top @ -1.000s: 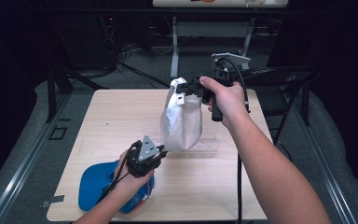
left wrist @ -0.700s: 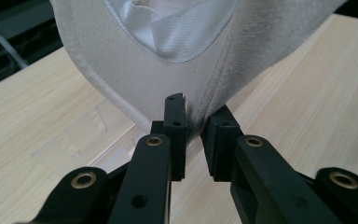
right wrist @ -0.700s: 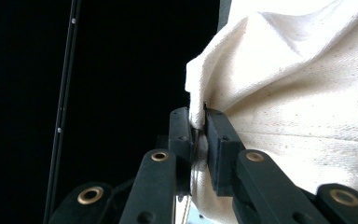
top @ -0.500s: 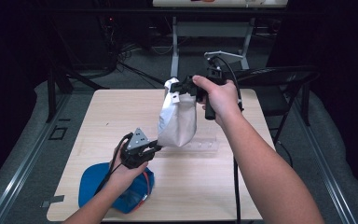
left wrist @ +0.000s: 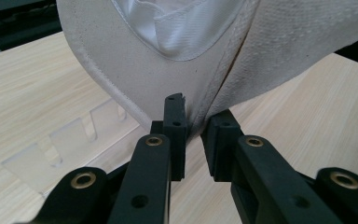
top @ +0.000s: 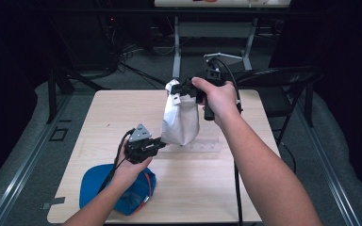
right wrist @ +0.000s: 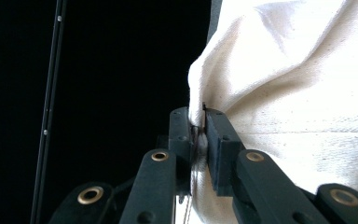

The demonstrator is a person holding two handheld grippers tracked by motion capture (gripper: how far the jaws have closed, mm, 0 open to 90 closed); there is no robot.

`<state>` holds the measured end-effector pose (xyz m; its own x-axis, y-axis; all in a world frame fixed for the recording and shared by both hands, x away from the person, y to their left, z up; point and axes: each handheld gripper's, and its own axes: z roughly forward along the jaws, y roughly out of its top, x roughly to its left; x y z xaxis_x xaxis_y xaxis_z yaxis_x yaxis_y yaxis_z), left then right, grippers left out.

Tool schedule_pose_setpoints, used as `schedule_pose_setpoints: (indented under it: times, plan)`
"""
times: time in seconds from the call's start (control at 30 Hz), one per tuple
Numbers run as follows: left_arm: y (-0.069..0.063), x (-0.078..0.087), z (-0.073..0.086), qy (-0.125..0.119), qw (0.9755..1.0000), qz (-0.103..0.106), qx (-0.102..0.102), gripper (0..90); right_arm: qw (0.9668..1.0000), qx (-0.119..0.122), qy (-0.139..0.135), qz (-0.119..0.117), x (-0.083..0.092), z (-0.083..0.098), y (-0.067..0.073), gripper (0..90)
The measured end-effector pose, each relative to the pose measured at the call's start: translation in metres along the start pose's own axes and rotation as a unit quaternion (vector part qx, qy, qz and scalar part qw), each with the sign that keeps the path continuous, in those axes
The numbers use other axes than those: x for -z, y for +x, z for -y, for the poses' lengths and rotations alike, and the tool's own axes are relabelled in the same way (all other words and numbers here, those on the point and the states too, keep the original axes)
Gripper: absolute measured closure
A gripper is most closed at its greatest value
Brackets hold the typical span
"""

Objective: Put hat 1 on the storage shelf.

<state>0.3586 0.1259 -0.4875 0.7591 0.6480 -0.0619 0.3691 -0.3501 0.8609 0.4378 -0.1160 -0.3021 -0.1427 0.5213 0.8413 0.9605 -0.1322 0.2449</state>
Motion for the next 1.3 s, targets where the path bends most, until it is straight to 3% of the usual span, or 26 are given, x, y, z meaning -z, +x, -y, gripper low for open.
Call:
schedule_pose_setpoints:
  times: [0.23, 0.5, 1.07, 1.13, 1.3]
  plan:
    - [0.001, 0.001, 0.001, 0.009, 0.9999, -0.004, -0.009, 80.5, 1.0000, -0.002, 0.000, 0.003, 0.000, -0.001, -0.001, 82.0]
    - [0.012, 0.011, 0.009, 0.004, 1.0000, -0.007, 0.002, 80.4, 1.0000, 0.004, 0.007, 0.004, -0.010, 0.000, 0.003, 82.0]
    - [0.015, 0.010, 0.018, -0.005, 0.9997, -0.008, 0.022, 80.5, 0.9997, 0.008, 0.021, 0.010, -0.024, -0.001, 0.004, 81.9]
    - [0.016, 0.010, 0.020, -0.001, 0.9996, -0.018, 0.020, 80.5, 0.9997, 0.006, 0.020, 0.011, -0.026, -0.001, 0.005, 82.0]
    - [0.019, 0.011, 0.026, 0.001, 0.9993, -0.012, 0.036, 80.5, 0.9996, 0.006, 0.026, 0.011, -0.034, 0.000, 0.003, 82.0]
